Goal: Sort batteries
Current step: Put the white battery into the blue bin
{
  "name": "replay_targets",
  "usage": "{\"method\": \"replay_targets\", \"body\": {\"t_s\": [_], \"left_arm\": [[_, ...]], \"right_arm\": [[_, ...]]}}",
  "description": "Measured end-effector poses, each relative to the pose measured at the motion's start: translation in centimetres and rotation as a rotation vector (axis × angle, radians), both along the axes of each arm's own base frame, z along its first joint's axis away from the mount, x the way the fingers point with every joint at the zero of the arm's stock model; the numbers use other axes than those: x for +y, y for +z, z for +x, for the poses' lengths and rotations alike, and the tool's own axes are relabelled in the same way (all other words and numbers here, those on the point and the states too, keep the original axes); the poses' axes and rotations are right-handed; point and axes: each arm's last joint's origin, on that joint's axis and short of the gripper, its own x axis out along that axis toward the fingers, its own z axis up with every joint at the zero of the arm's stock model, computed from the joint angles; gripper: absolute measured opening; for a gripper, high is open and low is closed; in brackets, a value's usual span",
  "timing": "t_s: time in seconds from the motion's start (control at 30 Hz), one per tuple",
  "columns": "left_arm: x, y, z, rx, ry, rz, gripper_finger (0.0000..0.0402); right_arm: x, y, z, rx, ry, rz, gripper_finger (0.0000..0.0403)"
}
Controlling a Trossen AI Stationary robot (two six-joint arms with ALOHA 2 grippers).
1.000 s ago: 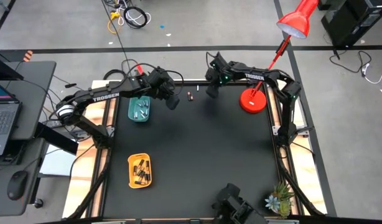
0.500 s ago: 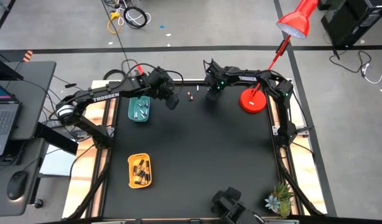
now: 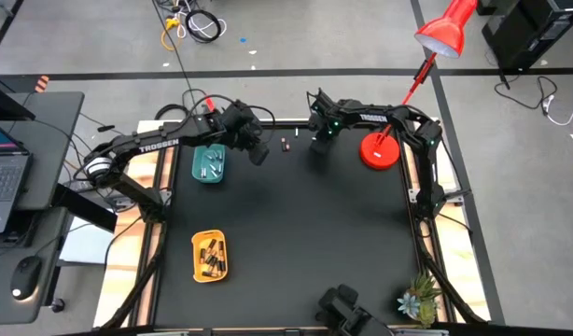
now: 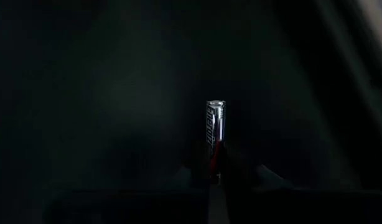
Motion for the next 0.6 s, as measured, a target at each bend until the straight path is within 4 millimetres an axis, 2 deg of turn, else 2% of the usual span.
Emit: {"method": "replay_targets", "body": {"t_s": [0.33, 0.47, 0.6], "left_arm": [[-0.5, 0.2, 0.4, -0.084, -0.173, -0.107, 0.0186], [-0.2, 0.6, 0.7, -0.126, -0.157, -0.053, 0.0186], [0.2, 1.6, 1.4, -0.24, -0.155, 0.03, 0.0186]], "right_arm": [[2.2, 4.5, 0.6, -0.147, 0.066, 0.035, 0.0023], [4.1, 8.1, 1.2, -0.318, 0.147, 0.078, 0.0023], [6.4, 12.8, 1.5, -0.48, 0.256, -0.037, 0.0023]]}}
